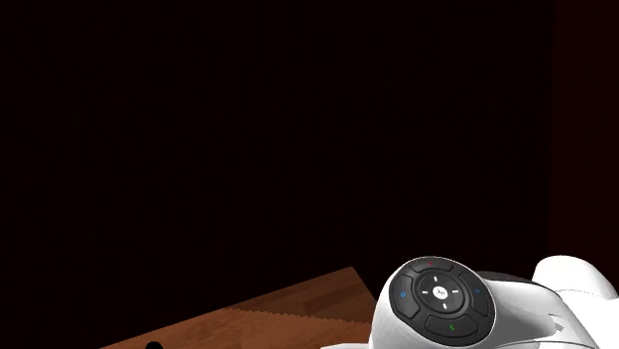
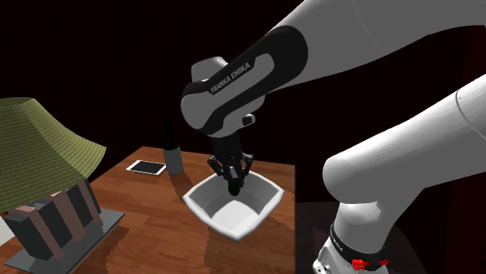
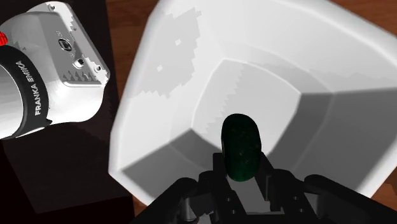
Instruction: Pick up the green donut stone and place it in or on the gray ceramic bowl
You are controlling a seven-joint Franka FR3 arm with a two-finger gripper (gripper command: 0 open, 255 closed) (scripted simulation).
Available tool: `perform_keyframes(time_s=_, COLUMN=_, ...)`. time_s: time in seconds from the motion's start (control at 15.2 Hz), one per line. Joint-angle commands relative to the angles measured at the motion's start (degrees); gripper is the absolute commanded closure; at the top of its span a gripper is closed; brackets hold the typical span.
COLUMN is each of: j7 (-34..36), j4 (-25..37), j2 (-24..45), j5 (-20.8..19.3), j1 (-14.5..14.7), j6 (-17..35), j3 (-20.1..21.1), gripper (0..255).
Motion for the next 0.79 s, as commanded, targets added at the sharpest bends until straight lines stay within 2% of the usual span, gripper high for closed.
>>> perform_keyframes(time_s=0.0, j7=0.02, j4=-0.02, j2=0.02, j5=0.02, j1=0.0, j6=0.05, j3=0.04, gripper=255)
perform_keyframes(time_s=0.13, j7=0.02, j4=-0.02, j2=0.02, j5=0.02, j1=0.0, j6=0.05, j3=0.04, gripper=255)
perform_keyframes(time_s=0.2, j7=0.02, j4=-0.02, j2=0.03, j5=0.02, j1=0.0, j6=0.06, j3=0.04, gripper=0)
perform_keyframes(time_s=0.53, j7=0.02, j4=-0.02, j2=0.03, j5=0.02, j1=0.0, j6=0.06, j3=0.04, gripper=0)
perform_keyframes(time_s=0.73, j7=0.13, j4=4.55, j2=-1.78, j5=-1.63, j1=0.04, j6=-6.25, j3=-2.68, gripper=0)
